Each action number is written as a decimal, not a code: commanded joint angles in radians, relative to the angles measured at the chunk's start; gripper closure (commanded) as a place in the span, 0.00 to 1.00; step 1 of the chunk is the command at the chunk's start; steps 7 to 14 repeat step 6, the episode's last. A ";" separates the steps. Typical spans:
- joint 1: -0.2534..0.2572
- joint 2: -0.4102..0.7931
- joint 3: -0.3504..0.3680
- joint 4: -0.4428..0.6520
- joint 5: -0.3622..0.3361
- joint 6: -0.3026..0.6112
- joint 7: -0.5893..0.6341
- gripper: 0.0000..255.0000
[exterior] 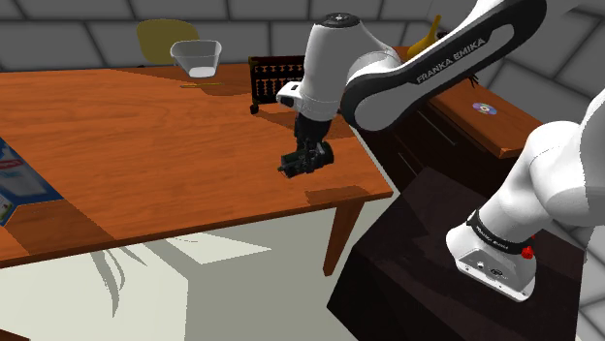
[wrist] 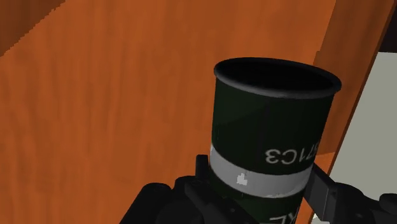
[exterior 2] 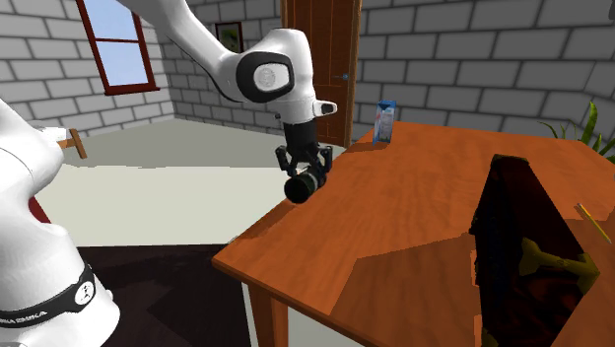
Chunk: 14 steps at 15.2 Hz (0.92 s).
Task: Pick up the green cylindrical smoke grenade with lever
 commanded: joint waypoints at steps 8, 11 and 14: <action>0.001 -0.045 -0.003 0.028 0.020 -0.072 -0.020 1.00; 0.001 -0.045 -0.003 0.028 0.020 -0.072 -0.020 1.00; 0.001 -0.045 -0.003 0.028 0.020 -0.072 -0.020 1.00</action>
